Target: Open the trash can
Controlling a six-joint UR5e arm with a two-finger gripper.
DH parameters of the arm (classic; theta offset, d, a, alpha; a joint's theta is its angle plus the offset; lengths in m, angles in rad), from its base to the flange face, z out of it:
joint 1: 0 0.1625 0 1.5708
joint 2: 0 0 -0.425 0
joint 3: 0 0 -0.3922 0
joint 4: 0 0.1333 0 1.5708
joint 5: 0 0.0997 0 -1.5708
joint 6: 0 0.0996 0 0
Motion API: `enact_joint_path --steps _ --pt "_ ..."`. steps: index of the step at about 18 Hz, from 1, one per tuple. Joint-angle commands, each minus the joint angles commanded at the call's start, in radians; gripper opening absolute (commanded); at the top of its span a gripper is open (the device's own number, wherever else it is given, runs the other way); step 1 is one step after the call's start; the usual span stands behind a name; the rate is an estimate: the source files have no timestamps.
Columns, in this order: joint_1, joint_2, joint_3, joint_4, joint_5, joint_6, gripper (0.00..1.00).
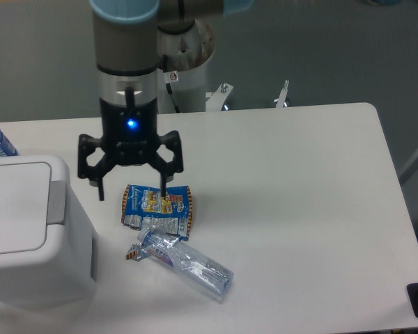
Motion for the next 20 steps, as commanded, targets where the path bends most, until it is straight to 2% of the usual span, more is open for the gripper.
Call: enact_joint_path --steps 7,20 --pt "-0.048 -0.012 -0.003 0.0 -0.003 -0.044 1.0" --pt "-0.068 -0.025 -0.009 0.0 -0.003 -0.061 1.0"
